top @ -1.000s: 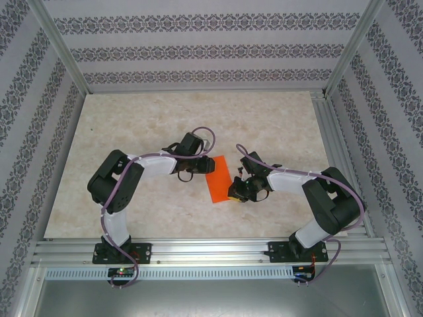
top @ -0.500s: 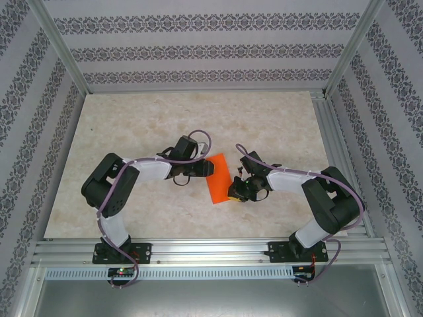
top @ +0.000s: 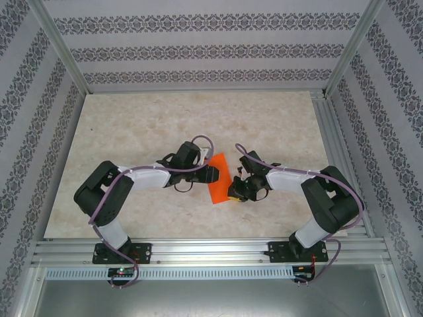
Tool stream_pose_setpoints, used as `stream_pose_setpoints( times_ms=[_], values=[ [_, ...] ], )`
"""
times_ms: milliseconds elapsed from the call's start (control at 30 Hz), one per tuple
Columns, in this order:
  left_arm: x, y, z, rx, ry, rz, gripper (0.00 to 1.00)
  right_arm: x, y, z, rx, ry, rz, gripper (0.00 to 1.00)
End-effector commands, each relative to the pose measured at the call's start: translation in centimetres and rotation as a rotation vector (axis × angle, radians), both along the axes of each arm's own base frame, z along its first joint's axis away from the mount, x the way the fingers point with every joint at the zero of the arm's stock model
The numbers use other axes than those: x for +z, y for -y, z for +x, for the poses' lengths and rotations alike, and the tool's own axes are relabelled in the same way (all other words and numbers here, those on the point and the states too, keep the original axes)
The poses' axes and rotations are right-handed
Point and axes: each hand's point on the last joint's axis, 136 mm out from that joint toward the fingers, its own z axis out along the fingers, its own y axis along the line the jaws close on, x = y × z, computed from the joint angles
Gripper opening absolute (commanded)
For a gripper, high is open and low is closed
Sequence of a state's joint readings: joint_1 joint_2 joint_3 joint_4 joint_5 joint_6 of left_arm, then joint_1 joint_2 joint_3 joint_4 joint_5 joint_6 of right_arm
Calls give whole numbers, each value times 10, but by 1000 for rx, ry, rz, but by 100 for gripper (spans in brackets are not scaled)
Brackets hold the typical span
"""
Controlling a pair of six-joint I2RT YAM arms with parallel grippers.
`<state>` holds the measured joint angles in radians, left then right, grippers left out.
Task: Fold a paper plane with a square sheet of paper (fold left side to right side)
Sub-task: Hold the square sheet of paper at the center of the table.
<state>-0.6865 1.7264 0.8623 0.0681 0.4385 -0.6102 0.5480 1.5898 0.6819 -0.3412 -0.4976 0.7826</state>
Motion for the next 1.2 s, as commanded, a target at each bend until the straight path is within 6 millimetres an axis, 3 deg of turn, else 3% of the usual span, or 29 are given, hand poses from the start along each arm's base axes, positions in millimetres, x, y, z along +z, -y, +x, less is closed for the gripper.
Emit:
stream_pose_setpoints(
  times_ms=[0,267,533,633,733,867,1167],
  values=[
    [-8,8,-2,-8,-7,-16,40,-40,36,-20,-7,-60,-216,15],
    [-38,-1,2,7,-26,89,39,-35,35,-17,-3,-49,-211,16],
    [-46,-9,5,24,-19,141,39,-35,36,-19,7,-50,-214,16],
    [-47,-10,2,20,-23,140,39,-17,21,-7,21,18,-130,17],
    [-48,-10,0,14,-30,138,39,19,3,13,11,121,-8,18],
    [-47,-9,-2,12,-36,129,39,51,-5,29,-11,205,65,21],
    [-46,-8,-2,15,-34,121,39,27,-21,40,-36,152,87,13]
  ],
)
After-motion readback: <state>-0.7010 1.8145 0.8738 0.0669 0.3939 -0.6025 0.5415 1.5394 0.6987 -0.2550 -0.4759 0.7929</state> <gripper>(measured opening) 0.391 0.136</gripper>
